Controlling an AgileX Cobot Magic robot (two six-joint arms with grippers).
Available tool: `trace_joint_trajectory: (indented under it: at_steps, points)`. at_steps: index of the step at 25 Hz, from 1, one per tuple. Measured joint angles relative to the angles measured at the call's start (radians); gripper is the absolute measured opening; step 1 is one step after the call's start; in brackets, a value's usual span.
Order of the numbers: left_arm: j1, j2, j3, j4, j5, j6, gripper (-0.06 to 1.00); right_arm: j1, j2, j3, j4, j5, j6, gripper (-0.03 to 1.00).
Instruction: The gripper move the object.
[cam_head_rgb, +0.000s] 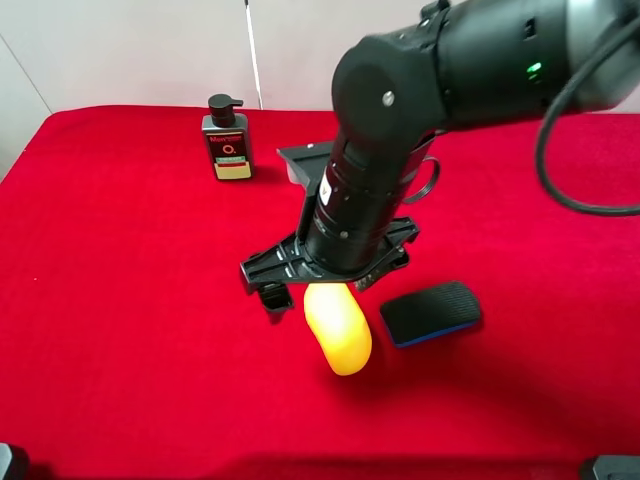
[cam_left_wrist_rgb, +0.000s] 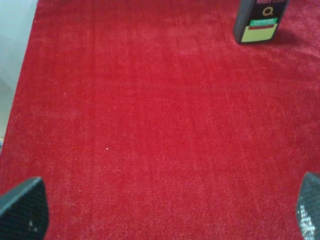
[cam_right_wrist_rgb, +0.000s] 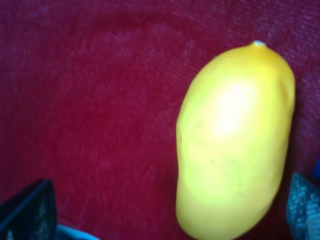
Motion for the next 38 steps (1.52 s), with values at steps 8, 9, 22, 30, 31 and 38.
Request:
trace_joint_trajectory:
  at_steps: [8, 9, 22, 30, 31, 38]
  points:
    - [0.000, 0.000, 0.000, 0.000, 0.000, 0.000, 0.99, 0.000, -0.081, 0.000, -0.042, 0.064, 0.004, 0.69]
    - [0.000, 0.000, 0.000, 0.000, 0.000, 0.000, 0.99, 0.000, -0.093, 0.000, -0.050, 0.068, 0.004, 0.69]
    - [0.000, 0.000, 0.000, 0.000, 0.000, 0.000, 0.99, -0.015, -0.295, -0.004, -0.207, 0.132, 0.039, 0.69]
    - [0.000, 0.000, 0.000, 0.000, 0.000, 0.000, 0.99, -0.112, -0.421, -0.004, -0.263, 0.207, 0.018, 0.69]
    - [0.000, 0.000, 0.000, 0.000, 0.000, 0.000, 0.99, -0.124, -0.436, -0.004, -0.273, 0.217, 0.011, 0.69]
    - [0.000, 0.000, 0.000, 0.000, 0.000, 0.000, 0.99, -0.175, -0.545, -0.004, -0.389, 0.279, -0.024, 0.69]
